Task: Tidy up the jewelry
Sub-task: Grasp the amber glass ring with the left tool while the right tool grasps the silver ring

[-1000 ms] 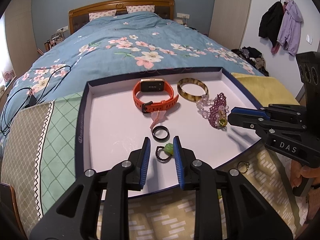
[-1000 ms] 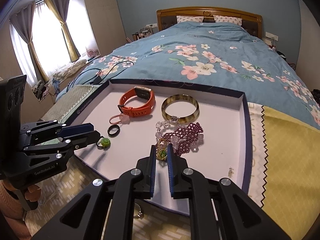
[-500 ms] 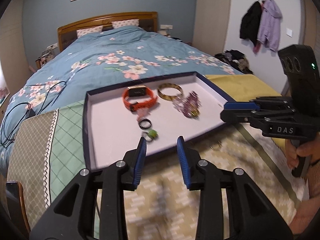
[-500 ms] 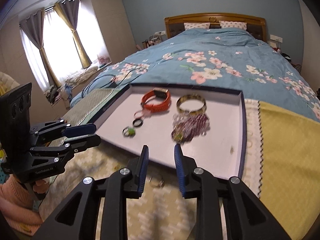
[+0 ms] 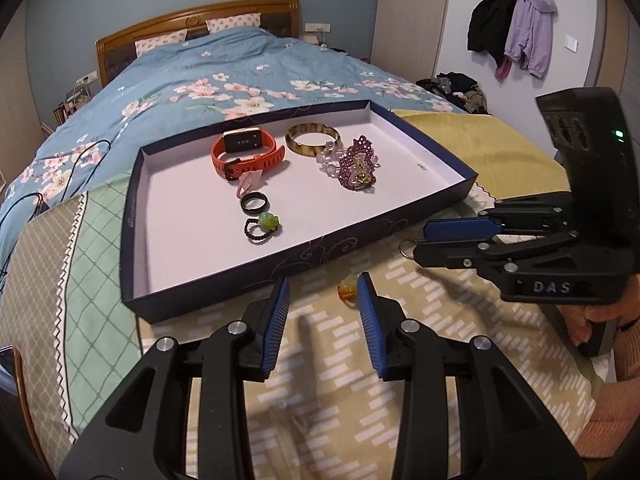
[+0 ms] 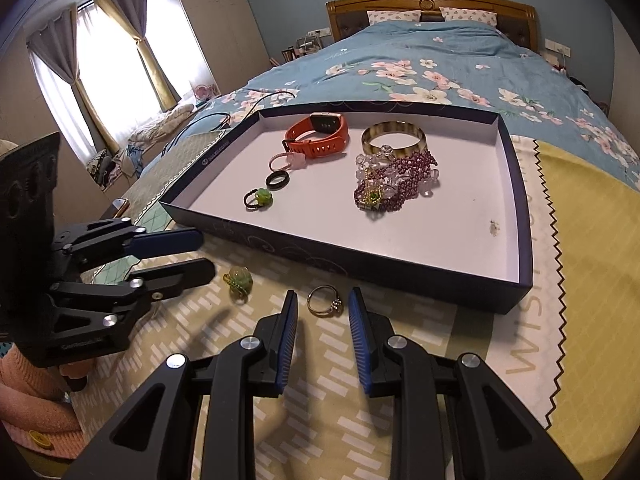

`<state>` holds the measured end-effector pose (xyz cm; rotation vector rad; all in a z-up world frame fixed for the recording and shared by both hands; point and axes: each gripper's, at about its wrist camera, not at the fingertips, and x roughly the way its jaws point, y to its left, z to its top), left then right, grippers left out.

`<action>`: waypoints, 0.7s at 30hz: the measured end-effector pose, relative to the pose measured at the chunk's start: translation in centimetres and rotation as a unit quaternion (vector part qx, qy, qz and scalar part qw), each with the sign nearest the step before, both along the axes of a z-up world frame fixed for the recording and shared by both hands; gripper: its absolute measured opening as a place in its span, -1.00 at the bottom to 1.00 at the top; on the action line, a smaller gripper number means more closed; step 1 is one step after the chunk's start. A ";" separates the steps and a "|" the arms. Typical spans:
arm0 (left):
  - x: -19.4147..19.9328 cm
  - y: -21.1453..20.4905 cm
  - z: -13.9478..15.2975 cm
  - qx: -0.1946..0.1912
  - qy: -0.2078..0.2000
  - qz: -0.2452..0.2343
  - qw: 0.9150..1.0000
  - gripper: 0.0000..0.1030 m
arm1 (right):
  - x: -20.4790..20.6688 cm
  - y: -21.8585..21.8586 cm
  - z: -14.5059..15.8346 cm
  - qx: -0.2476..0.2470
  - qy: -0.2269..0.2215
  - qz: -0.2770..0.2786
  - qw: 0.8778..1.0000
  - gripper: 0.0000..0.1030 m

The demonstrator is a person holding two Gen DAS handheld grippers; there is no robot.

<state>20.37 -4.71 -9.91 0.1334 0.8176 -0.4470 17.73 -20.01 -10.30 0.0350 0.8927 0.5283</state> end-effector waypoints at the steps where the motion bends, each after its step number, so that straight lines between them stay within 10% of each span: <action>1: 0.3 -0.1 -0.1 -0.001 0.004 0.001 1.000 -0.33 | 0.0 0.0 0.0 0.000 0.001 0.000 1.000 -0.53; 21: 0.0 -0.7 -0.7 0.010 0.013 -0.025 1.000 -0.39 | 0.4 -0.1 -0.2 -0.002 0.006 -0.005 1.000 -0.54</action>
